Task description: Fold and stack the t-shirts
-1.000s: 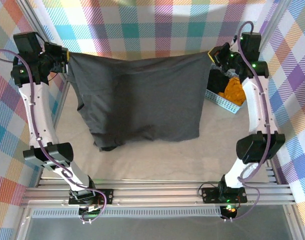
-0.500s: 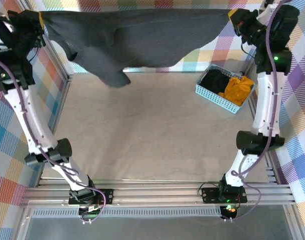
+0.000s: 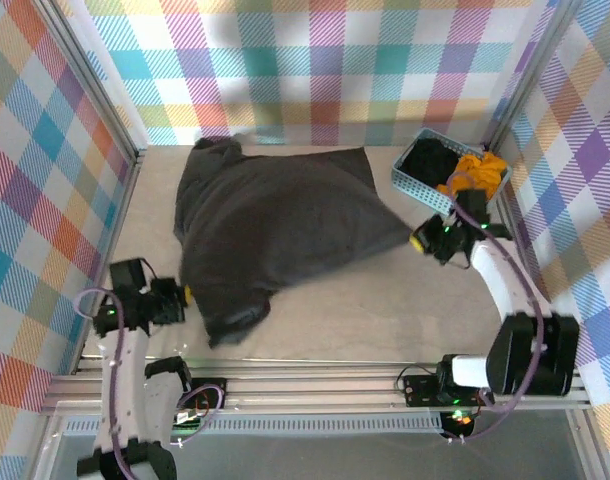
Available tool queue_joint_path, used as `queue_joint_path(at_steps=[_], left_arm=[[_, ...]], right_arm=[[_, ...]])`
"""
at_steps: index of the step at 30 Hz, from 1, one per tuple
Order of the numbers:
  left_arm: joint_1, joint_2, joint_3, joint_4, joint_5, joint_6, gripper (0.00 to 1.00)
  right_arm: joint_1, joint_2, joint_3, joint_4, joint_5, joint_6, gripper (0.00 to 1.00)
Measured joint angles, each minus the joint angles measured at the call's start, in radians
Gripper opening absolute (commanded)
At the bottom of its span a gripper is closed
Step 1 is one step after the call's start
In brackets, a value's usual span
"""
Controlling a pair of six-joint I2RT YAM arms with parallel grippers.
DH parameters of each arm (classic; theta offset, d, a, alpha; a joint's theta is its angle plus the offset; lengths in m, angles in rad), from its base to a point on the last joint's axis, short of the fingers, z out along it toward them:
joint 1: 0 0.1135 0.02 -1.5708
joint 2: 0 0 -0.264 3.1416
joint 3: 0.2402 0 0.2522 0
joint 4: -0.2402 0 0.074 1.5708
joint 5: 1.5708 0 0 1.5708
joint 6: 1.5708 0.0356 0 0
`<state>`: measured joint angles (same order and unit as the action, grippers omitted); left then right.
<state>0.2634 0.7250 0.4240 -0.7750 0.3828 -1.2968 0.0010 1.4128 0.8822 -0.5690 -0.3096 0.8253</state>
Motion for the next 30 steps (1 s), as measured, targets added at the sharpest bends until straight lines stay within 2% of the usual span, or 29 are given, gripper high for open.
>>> queue_joint_path(at_steps=[2, 5, 13, 22, 30], left_arm=[[-0.009, -0.009, -0.087, 0.031, 0.002, 0.000, 0.00], [-0.013, -0.033, -0.108, 0.050, -0.002, 0.008, 0.00], [-0.013, -0.018, -0.069, 0.069, -0.037, 0.041, 0.00], [-0.013, 0.121, 0.060, 0.077, -0.196, 0.082, 0.00], [-0.014, 0.360, 0.169, 0.070, -0.268, 0.132, 0.00]], right_arm=[[0.019, 0.091, 0.001, 0.009, 0.010, -0.027, 0.00], [0.034, 0.154, 0.008, 0.019, 0.035, -0.055, 0.00], [0.038, 0.147, 0.003, 0.018, 0.109, -0.080, 0.00], [0.038, 0.147, 0.003, -0.043, 0.244, -0.080, 0.00], [0.039, 0.158, 0.063, -0.097, 0.334, -0.082, 0.00]])
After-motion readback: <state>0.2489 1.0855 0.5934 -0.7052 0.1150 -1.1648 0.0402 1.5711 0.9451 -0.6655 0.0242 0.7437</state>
